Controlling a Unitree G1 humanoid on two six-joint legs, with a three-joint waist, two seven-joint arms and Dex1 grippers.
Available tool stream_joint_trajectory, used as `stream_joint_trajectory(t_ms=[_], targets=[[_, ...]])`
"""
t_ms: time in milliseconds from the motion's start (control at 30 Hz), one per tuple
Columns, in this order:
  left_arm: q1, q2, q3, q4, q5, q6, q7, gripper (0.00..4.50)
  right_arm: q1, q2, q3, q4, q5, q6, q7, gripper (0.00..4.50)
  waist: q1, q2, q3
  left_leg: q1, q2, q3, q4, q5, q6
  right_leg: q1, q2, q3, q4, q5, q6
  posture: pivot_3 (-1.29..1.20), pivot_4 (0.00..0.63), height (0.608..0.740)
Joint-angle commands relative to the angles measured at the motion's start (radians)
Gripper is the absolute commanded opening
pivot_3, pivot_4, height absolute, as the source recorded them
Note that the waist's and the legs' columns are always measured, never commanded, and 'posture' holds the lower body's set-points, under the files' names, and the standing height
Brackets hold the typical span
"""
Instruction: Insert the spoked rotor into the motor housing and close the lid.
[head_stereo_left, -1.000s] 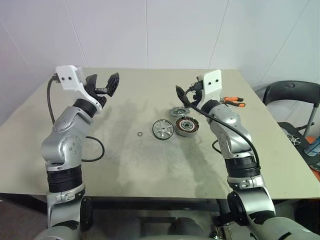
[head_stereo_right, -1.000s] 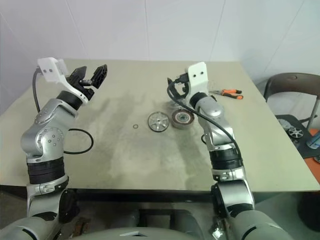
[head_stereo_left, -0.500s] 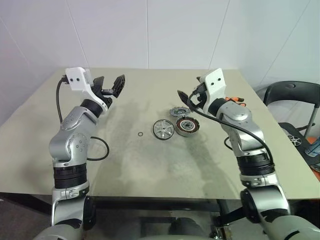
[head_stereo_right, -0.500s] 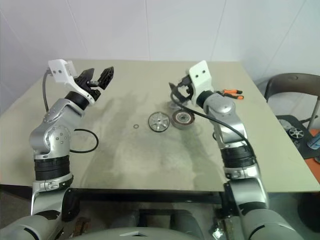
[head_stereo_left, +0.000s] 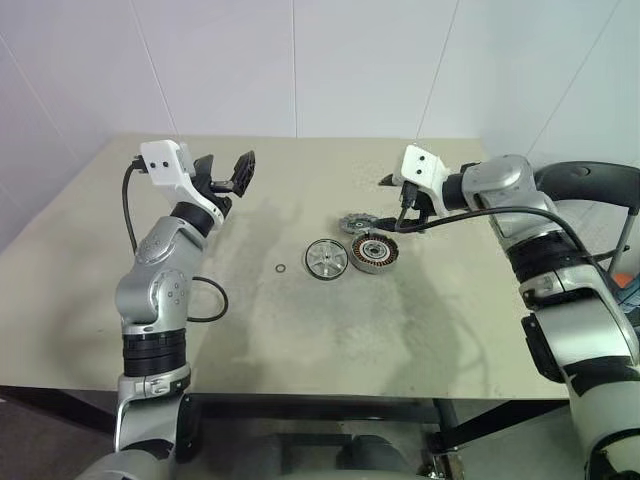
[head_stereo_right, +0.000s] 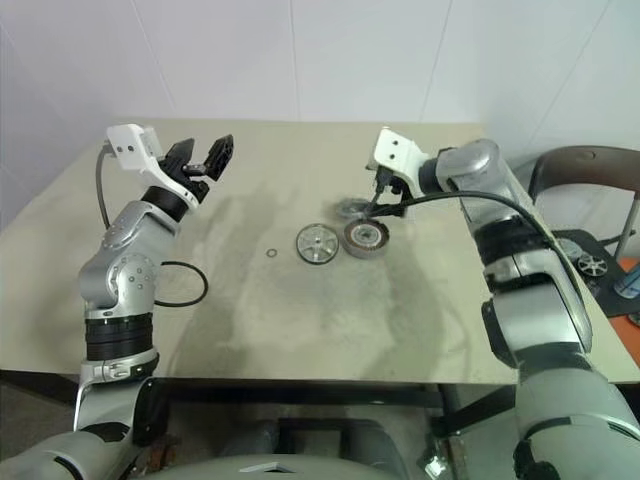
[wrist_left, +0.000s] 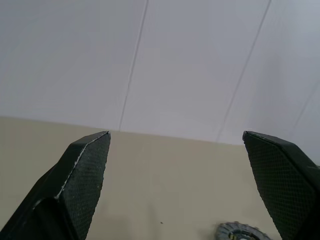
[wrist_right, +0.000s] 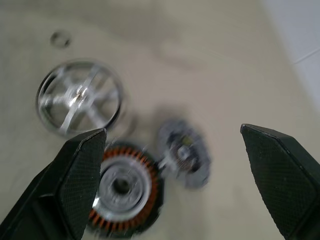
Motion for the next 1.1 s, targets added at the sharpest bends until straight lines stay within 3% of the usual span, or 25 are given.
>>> stream_joint_trajectory(t_ms=[33, 433, 1100], targets=[[0.017, -0.004, 0.022, -0.048, 0.006, -0.032, 0.021, 4.48, -0.058, 0.003, 0.051, 0.096, -0.061, -0.109, 0.144, 4.50, 0.000, 0.000, 0.000, 0.000, 0.000, 0.000, 0.000, 0.000, 0.000, 0.000, 0.000, 0.000, 0.000, 0.000, 0.000, 0.00, 0.000, 0.740], [0.113, -0.006, 0.043, -0.148, 0.006, -0.025, 0.090, 4.48, -0.078, 0.102, 0.105, 0.347, -0.225, -0.265, 0.125, 4.50, -0.003, 0.000, 0.000, 0.000, 0.000, 0.000, 0.000, 0.000, -0.001, 0.000, -0.001, 0.000, 0.000, 0.001, -0.001, 0.00, 0.000, 0.740], [0.126, -0.006, 0.042, -0.161, 0.009, -0.015, 0.113, 4.48, -0.038, 0.138, 0.091, 0.419, -0.311, -0.297, 0.029, 4.50, -0.004, 0.000, 0.000, 0.002, 0.000, 0.000, 0.000, 0.000, -0.001, 0.001, -0.001, 0.000, 0.001, 0.001, -0.002, 0.00, 0.000, 0.740]])
